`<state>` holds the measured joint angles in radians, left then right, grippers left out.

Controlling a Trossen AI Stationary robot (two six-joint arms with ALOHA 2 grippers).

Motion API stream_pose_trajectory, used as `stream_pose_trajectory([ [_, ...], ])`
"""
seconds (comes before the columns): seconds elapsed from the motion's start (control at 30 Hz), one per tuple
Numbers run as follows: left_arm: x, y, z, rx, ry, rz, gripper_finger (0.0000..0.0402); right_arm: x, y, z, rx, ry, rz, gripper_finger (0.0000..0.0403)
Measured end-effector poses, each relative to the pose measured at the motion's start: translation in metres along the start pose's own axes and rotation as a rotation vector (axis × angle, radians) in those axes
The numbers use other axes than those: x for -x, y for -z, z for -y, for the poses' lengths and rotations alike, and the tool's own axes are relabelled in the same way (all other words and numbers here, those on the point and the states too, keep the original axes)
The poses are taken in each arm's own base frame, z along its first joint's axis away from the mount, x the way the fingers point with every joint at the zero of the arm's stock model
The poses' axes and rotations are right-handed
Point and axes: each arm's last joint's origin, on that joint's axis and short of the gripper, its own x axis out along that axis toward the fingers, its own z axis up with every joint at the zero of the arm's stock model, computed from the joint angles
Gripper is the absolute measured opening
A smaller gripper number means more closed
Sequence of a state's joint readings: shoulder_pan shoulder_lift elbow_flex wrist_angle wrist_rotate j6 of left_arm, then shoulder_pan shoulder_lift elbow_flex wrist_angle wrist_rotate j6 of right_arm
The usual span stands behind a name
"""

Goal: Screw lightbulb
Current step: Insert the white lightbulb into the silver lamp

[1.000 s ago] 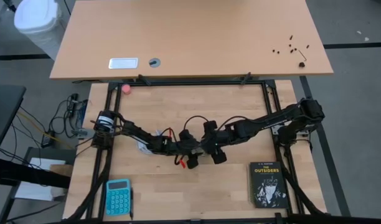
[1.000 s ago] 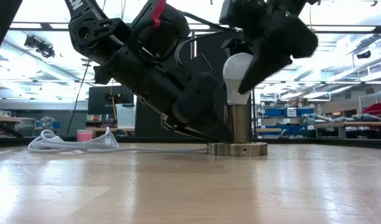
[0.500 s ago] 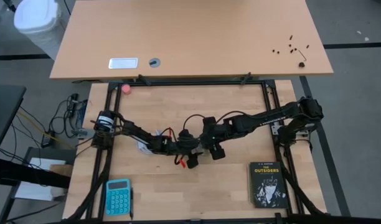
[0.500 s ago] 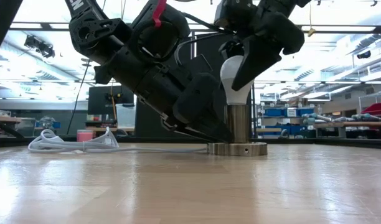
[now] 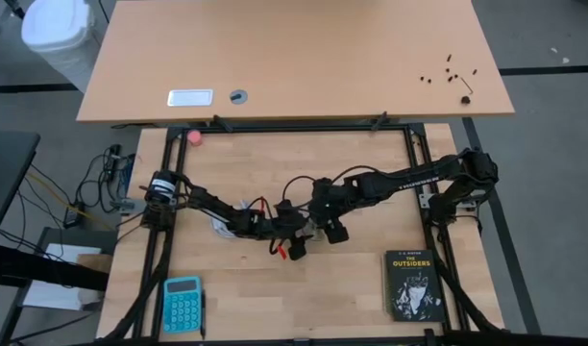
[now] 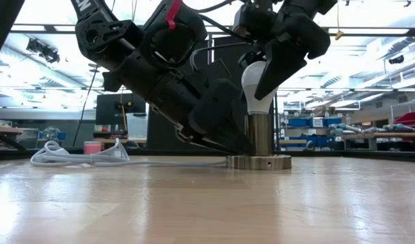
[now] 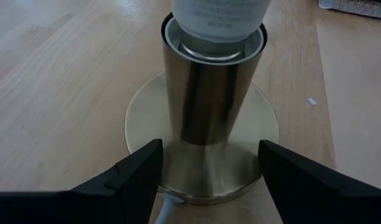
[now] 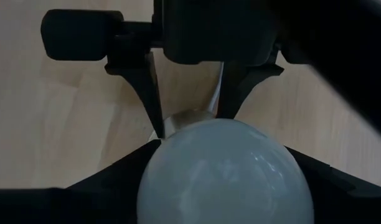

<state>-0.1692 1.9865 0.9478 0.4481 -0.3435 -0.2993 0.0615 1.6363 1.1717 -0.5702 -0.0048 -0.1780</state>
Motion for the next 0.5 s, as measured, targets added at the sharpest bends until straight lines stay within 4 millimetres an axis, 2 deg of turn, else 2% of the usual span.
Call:
stream_pose_trajectory([
  [0.17, 0.0000, -0.0004, 0.0001, 0.003, 0.001, 0.004, 0.0271, 0.0000, 0.0011, 0.0022, -0.018, 0.002, -0.008, 0.0292],
  [0.5, 0.0000, -0.0010, 0.0000, 0.029, -0.008, 0.013, 0.0271, 0.0000, 0.0006, -0.0001, -0.185, 0.042, -0.010, 0.0292],
])
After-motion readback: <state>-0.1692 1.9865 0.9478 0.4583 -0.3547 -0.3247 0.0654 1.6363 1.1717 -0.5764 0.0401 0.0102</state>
